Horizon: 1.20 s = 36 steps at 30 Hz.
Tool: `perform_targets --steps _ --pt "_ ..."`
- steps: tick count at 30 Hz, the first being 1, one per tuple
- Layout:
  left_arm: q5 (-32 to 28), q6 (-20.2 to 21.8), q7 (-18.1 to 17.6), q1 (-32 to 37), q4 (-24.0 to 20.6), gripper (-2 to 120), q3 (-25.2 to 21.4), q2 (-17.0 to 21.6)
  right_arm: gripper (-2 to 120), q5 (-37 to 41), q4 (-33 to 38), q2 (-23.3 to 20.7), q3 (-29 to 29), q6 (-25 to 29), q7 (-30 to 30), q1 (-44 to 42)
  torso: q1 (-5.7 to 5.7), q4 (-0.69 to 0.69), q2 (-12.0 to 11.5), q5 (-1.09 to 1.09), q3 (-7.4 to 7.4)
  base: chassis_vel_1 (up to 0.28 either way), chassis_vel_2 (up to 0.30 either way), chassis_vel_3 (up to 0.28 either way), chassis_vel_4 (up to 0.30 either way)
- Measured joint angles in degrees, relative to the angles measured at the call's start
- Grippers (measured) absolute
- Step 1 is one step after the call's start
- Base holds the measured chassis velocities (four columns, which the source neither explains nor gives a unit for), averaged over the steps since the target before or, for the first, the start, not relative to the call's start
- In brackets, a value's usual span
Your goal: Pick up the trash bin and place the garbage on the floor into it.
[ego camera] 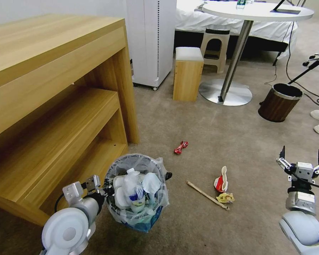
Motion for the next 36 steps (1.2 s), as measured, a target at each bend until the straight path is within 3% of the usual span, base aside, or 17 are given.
perform_targets --steps 25,36 --pt "1.47 -0.05 0.56 1.82 -1.67 0 -0.10 -0.41 100 -0.01 2.36 0.47 2.07 1.20 -1.36 -3.15 0.00 -0.01 0.00 0.01 0.00 0.000 0.000 0.000 0.000" --pt "1.45 -0.41 0.73 2.61 -2.43 0 -1.01 -0.23 100 -1.54 1.95 1.95 1.20 9.31 -4.61 -2.68 0.00 0.00 0.00 0.01 0.00 0.000 0.000 0.000 0.000"
